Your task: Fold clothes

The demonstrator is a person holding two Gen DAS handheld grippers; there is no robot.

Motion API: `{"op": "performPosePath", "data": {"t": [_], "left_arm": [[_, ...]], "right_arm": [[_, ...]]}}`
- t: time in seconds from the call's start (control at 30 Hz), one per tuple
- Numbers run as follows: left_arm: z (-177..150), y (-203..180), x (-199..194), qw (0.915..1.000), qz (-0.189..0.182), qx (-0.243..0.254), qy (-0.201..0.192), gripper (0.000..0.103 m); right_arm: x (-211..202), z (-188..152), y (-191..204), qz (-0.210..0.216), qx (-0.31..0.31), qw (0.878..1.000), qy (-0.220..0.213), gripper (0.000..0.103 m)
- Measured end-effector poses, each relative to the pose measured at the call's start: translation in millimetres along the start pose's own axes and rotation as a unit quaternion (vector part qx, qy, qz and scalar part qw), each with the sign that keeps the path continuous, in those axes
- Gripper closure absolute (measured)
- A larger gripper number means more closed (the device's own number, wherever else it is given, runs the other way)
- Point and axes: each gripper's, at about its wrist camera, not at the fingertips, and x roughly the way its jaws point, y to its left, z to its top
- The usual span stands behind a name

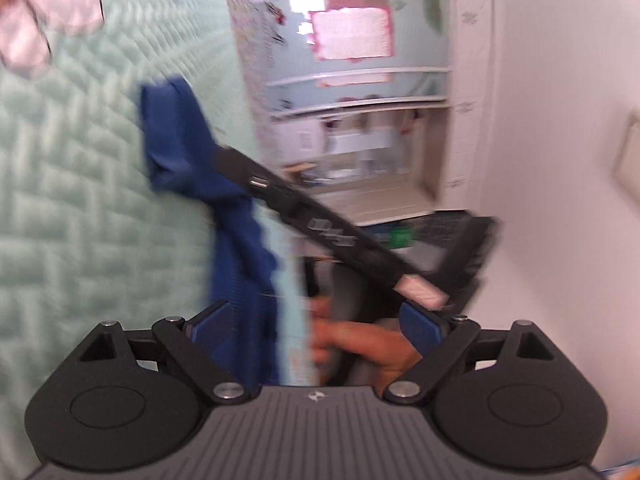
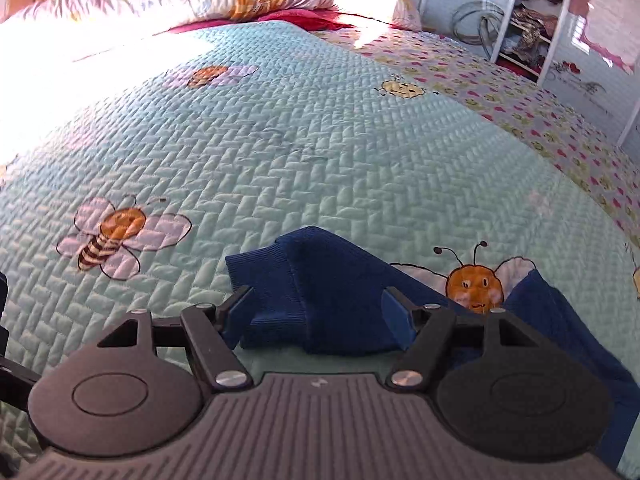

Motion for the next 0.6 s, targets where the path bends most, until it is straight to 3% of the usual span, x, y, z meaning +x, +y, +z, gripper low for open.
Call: {"op": "performPosePath", "data": {"t": [0.1, 0.2, 0.3, 0.43, 0.5, 0.6], "left_arm": [[-4.5, -19.3, 1.7, 0.9922, 0.099, 0.076, -0.004, 0.011], [-5.6, -28.2, -4.0, 0.9834, 0.149, 0.102, -0.017, 0.012], [1.5, -27.8, -13.3, 0.9694, 0.214, 0.116, -0.03, 0.013], [13.6, -23.2, -24.7, 0.9535, 0.266, 0.135, -0.044, 0.013], [16.0, -23.6, -25.0, 0.9441, 0.291, 0.15, -0.043, 0.016], [18.8, -21.3, -27.0, 0.9433, 0.294, 0.147, -0.042, 0.015]], "right_arm": [[-16.5, 7.5, -6.8, -0.037, 0.045, 0.998, 0.0, 0.03], [-14.3, 20.9, 19.9, -0.024, -0.01, 0.999, 0.031, 0.026], [8.5, 29.1, 56.3, -0.012, -0.086, 0.994, 0.064, 0.026], [53.6, 25.4, 87.9, -0.052, -0.155, 0.98, 0.115, 0.026], [72.8, 18.5, 95.3, -0.058, -0.159, 0.976, 0.134, 0.026], [77.3, 15.8, 93.6, -0.065, -0.139, 0.98, 0.124, 0.026]]}}
